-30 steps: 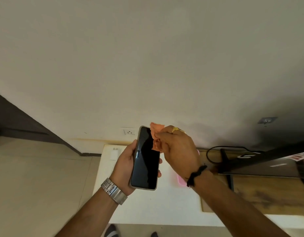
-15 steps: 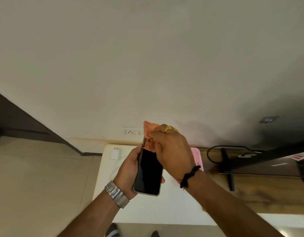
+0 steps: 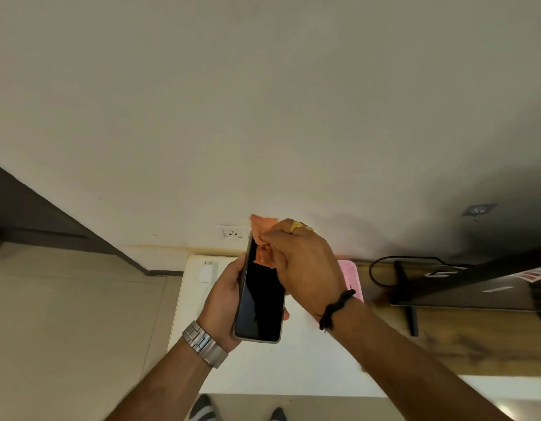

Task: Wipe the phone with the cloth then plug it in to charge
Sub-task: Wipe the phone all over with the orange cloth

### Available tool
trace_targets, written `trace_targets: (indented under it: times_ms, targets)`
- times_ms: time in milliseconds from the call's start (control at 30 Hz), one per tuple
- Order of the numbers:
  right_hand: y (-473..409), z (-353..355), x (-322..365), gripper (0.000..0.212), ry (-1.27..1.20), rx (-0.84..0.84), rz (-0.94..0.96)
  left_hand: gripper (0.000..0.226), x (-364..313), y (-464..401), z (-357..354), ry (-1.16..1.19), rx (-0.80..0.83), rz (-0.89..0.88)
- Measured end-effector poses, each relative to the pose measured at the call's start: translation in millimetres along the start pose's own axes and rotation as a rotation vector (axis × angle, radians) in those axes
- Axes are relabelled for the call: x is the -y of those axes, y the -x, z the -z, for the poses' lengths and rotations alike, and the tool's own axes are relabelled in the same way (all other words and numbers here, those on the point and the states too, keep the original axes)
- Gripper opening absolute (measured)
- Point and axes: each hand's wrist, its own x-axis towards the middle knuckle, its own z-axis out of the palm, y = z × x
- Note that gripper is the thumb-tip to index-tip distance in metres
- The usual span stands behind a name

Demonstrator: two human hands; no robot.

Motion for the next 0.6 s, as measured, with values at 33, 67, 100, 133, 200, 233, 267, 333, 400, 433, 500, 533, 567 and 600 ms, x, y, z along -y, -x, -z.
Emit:
trace_targets:
  times_ms: [33, 67, 100, 133, 200, 233, 267, 333, 400, 433, 500, 533, 567, 600]
  targets:
    - [3, 1, -5, 0.024, 0.011, 0.018, -0.026, 0.056, -1, 0, 3, -0.008, -0.002, 0.000]
    - [5, 2, -9, 0.023, 0.019, 0.024, -0.053, 0.057, -2, -1, 4, -0.023, -0.010, -0.003]
    - [7, 1, -9, 0.022, 0.023, 0.020, -0.073, 0.057, -1, -1, 4, -0.039, -0.015, -0.007]
    - [6, 0, -5, 0.022, 0.024, 0.002, -0.078, 0.055, 1, -2, 2, -0.051, -0.017, -0.009]
    - [1, -4, 6, 0.020, 0.000, -0.043, -0.048, 0.051, 5, -3, -2, -0.063, -0.013, -0.011]
    - [-2, -5, 11, 0.020, -0.020, -0.053, -0.026, 0.049, 6, -3, -3, -0.061, -0.011, -0.015]
    - [-2, -5, 11, 0.021, -0.028, -0.041, -0.012, 0.048, 6, -2, -3, -0.053, -0.010, -0.018]
    - [0, -1, 2, 0.024, 0.000, 0.012, -0.030, 0.051, 1, -2, 1, -0.022, 0.006, -0.017]
    - [5, 1, -10, 0.023, 0.009, 0.040, -0.096, 0.057, -2, -3, 7, -0.008, 0.004, -0.010]
    - [6, 2, -12, 0.022, 0.004, 0.036, -0.119, 0.058, -2, -4, 7, -0.018, 0.000, -0.010]
    - [5, 0, -3, 0.021, 0.006, -0.001, -0.112, 0.055, 2, -5, 3, -0.046, 0.004, -0.006]
    - [2, -2, 4, 0.021, -0.001, -0.022, -0.088, 0.052, 4, -5, 1, -0.051, 0.005, -0.003]
    - [0, -4, 9, 0.021, -0.020, -0.035, -0.062, 0.050, 5, -5, 0, -0.048, 0.002, -0.004]
    - [-2, -3, 12, 0.022, -0.034, -0.038, -0.040, 0.049, 6, -4, -1, -0.039, 0.002, -0.006]
